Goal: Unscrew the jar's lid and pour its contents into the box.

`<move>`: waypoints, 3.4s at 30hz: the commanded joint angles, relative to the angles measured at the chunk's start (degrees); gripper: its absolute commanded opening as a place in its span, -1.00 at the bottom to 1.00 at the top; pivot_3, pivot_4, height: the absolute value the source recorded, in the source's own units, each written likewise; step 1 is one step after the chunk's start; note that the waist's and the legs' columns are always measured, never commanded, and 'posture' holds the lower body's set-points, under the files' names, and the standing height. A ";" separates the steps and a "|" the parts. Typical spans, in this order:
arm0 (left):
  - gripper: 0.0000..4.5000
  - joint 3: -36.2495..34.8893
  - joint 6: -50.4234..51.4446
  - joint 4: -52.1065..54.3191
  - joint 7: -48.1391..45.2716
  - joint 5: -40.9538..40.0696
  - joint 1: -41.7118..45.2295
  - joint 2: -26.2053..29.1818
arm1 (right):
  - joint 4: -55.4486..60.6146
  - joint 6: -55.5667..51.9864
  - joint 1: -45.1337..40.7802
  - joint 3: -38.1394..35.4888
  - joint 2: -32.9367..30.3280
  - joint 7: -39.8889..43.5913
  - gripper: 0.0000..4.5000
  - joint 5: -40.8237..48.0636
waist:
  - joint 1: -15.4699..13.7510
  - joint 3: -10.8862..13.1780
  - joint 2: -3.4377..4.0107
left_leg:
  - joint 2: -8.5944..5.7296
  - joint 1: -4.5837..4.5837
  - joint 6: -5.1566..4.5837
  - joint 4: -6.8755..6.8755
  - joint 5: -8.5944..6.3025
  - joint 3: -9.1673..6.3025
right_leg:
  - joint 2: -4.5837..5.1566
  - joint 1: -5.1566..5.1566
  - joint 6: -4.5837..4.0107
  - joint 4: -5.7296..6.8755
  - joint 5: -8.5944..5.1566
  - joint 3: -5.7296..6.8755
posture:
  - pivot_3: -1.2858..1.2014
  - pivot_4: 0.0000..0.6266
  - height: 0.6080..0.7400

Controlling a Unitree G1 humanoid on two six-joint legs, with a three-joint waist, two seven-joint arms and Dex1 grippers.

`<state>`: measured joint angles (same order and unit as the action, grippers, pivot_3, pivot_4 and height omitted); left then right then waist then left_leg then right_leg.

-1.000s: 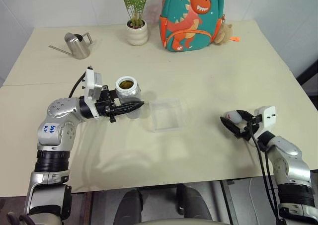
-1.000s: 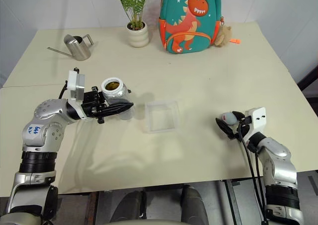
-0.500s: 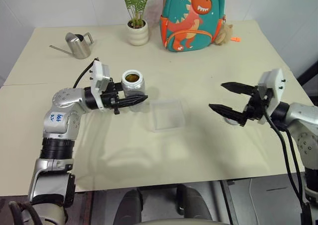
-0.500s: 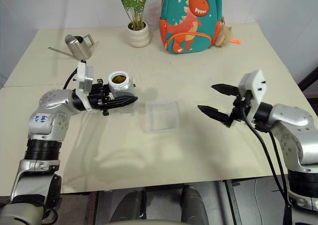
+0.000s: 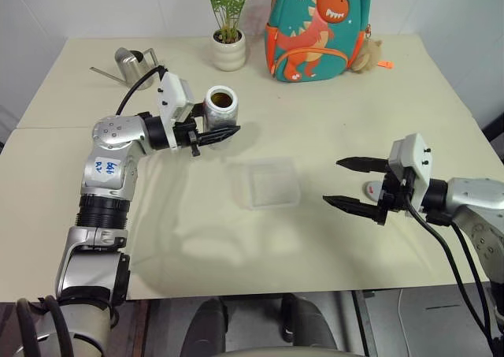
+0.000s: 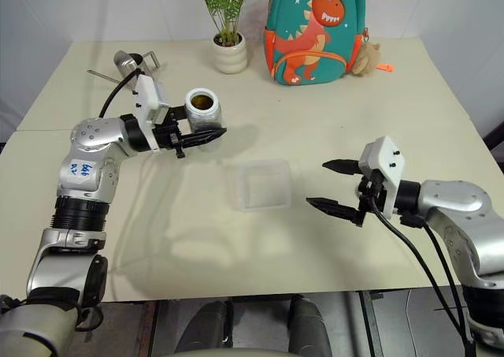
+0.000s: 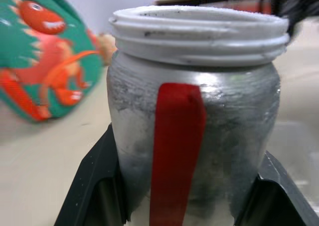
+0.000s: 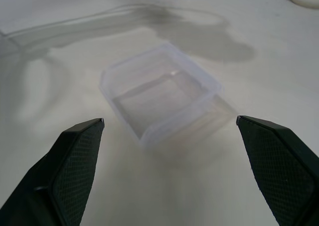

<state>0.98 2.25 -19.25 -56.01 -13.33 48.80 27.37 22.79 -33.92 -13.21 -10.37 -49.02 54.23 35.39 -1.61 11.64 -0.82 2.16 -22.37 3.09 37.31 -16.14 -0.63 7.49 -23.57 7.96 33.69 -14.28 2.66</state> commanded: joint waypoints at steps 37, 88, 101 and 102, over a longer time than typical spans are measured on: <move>-0.13 55.77 -13.20 -45.54 136.79 102.99 31.26 -5.66 | 6.11 0.52 1.52 -1.98 6.82 -9.78 0.99 0.30 | -1.29 0.02 -0.05 | -0.09 -0.08 0.02 -0.10 0.01 0.11 | 0.04 -0.07 0.17 -0.23 0.19 -0.08 | 0.03 -0.52 1.00; -0.13 66.72 -31.52 -44.91 130.38 97.95 38.79 1.38 | -6.20 10.28 -7.09 5.76 14.74 -7.32 0.99 -5.68 | -0.18 0.02 -0.08 | -0.16 -0.03 0.16 -0.02 0.09 0.29 | 0.08 -0.15 0.21 -0.06 0.18 -0.29 | 0.03 -0.52 1.00; -0.13 17.59 -41.49 -31.32 28.58 -0.28 10.92 -2.83 | -5.73 8.21 -6.68 4.55 10.70 -4.07 0.99 -4.82 | 0.40 -0.03 0.00 | -0.16 -0.04 0.11 0.42 0.06 0.52 | 0.22 -0.03 0.30 0.02 0.25 -0.40 | 0.03 -0.52 1.00; -0.13 14.40 -30.44 -24.88 24.53 -6.48 7.65 -2.26 | -5.74 8.07 -6.84 4.53 10.34 -3.71 0.99 -4.77 | 0.51 0.00 -0.03 | -0.15 -0.05 0.05 0.53 0.02 0.55 | 0.21 -0.04 0.33 0.07 0.28 -0.50 | 0.03 -0.52 1.00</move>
<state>21.88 -43.09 -53.89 -22.11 -6.10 56.77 23.32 15.48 -25.80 -19.66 -4.39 -37.55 49.72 29.75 -1.09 11.64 -0.84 2.00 -22.44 3.12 37.92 -16.13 -0.08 7.68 -23.63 8.30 33.84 -13.99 2.13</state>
